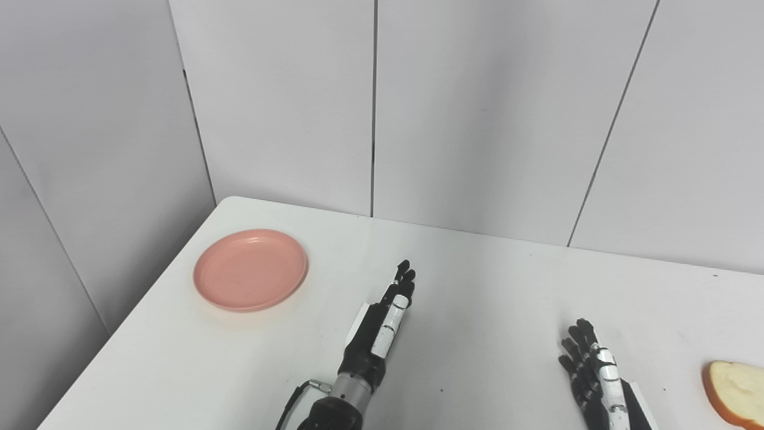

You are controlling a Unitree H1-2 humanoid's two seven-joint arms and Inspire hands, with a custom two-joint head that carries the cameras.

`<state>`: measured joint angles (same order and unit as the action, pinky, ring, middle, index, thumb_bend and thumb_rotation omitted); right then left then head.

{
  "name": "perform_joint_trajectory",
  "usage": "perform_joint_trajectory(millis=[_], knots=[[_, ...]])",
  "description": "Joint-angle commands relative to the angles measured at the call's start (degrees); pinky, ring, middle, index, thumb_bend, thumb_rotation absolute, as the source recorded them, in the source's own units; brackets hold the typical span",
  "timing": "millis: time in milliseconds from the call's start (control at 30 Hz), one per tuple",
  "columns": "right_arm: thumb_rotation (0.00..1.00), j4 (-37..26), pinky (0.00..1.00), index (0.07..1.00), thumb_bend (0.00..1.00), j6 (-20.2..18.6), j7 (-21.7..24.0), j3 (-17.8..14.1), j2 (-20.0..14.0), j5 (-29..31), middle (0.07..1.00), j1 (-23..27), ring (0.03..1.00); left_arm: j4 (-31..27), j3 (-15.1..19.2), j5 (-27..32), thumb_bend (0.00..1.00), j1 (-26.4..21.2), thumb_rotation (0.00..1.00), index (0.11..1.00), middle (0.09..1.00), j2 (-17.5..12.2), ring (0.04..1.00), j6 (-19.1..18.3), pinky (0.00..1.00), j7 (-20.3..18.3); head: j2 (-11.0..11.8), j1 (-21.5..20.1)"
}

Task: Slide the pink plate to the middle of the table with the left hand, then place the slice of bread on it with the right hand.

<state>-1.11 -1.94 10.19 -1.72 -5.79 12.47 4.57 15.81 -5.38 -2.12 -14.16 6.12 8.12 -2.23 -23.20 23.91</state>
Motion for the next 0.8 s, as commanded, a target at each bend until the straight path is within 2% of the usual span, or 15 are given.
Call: perform_joint_trajectory(millis=[0,100,233,500,700,767], knots=[[1.0,1.2,1.0,1.0,0.37,1.4,-0.2,-0.3,0.2,-0.2,1.0,-0.2,1.0,4.4,-0.2,0.5,0.57,3.1,1.0,0.996,1.0,-0.2,1.0,1.1,1.0,-0.4,-0.1,0.0],[1.0,1.2,1.0,1.0,0.36,1.1,-0.2,-0.1,0.2,-0.5,1.0,0.2,1.0,4.8,0.3,1.1,0.58,2.7,1.0,0.997,1.0,-0.1,1.0,0.4,1.0,-0.4,0.3,-0.1],[1.0,0.4,1.0,1.0,0.32,0.6,-0.4,0.0,0.6,-0.3,1.0,0.2,1.0,4.5,0.7,1.7,0.54,2.6,1.0,0.993,1.0,0.1,1.0,-0.1,1.0,-0.1,0.0,-0.5],[1.0,-1.2,1.0,1.0,0.38,0.1,-0.8,-0.3,1.0,0.3,1.0,-0.5,1.0,2.2,0.0,0.6,0.57,3.1,1.0,0.998,1.0,-0.2,1.0,-2.4,1.0,-0.4,-0.9,0.0],[1.0,-2.0,1.0,1.0,0.4,-0.8,-1.1,0.3,0.6,-0.4,1.0,-0.3,1.0,-3.4,-0.8,2.2,0.69,2.7,1.0,1.0,1.0,-0.8,1.0,-6.1,1.0,-2.9,-1.1,0.0],[1.0,-2.2,1.0,1.0,0.39,-1.0,-1.4,0.3,0.9,-0.3,1.0,-0.3,1.0,-5.3,-0.7,3.0,0.7,2.6,1.0,1.0,1.0,-0.5,1.0,-5.4,1.0,-3.1,-1.1,0.0]])
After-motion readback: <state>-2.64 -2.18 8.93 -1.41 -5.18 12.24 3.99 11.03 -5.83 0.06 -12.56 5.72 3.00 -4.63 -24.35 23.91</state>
